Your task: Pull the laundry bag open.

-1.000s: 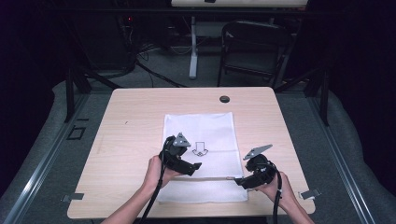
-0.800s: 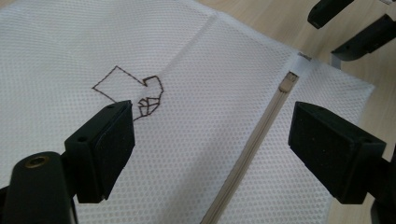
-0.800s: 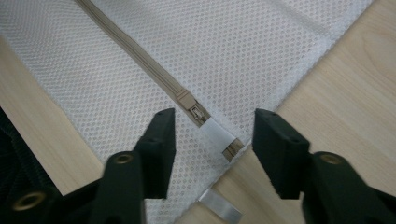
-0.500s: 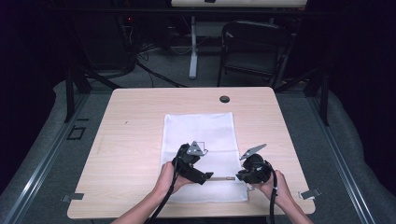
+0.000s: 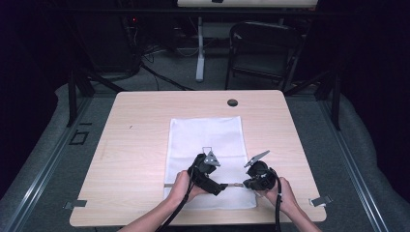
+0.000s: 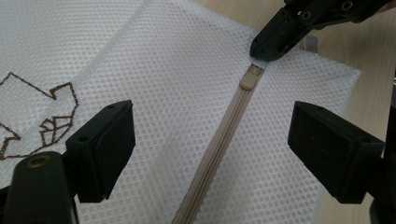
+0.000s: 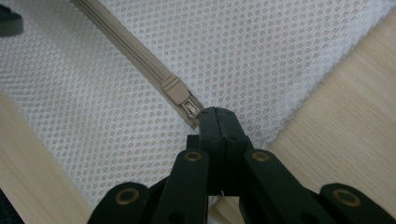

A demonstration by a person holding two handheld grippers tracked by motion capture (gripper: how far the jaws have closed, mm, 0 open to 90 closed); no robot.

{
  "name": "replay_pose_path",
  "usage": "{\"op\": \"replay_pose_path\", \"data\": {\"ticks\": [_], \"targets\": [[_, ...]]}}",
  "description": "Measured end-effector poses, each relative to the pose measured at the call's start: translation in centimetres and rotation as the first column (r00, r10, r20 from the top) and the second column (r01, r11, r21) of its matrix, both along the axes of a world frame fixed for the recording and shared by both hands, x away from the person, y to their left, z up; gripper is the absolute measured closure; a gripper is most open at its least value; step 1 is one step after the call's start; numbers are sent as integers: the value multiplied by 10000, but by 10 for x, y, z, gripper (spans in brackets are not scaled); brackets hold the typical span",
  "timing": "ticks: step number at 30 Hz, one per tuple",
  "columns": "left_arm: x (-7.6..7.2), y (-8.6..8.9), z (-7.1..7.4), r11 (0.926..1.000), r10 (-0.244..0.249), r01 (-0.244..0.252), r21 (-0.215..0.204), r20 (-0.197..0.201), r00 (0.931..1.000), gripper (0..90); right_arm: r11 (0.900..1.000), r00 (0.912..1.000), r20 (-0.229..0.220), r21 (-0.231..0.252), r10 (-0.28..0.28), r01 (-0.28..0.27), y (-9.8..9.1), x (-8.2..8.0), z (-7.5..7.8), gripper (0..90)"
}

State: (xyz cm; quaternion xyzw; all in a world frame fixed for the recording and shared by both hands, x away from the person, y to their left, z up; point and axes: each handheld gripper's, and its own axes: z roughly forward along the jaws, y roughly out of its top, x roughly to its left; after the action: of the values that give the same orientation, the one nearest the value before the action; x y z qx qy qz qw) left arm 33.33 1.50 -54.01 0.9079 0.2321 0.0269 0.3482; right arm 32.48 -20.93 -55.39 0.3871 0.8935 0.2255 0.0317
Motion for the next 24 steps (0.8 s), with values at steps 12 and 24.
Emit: {"op": "replay_pose_path", "data": {"ticks": [12, 24], "targets": [[3, -18, -12, 9990, -442, 443, 41, -35, 9990, 211, 9997, 9999, -141, 203, -97, 100, -4, 1, -1, 900], [6, -41, -20, 9931, -1172, 1171, -87, -150, 9930, 481, 9982, 9995, -175, 541, -253, 262, -6, 1, -3, 900]]}}
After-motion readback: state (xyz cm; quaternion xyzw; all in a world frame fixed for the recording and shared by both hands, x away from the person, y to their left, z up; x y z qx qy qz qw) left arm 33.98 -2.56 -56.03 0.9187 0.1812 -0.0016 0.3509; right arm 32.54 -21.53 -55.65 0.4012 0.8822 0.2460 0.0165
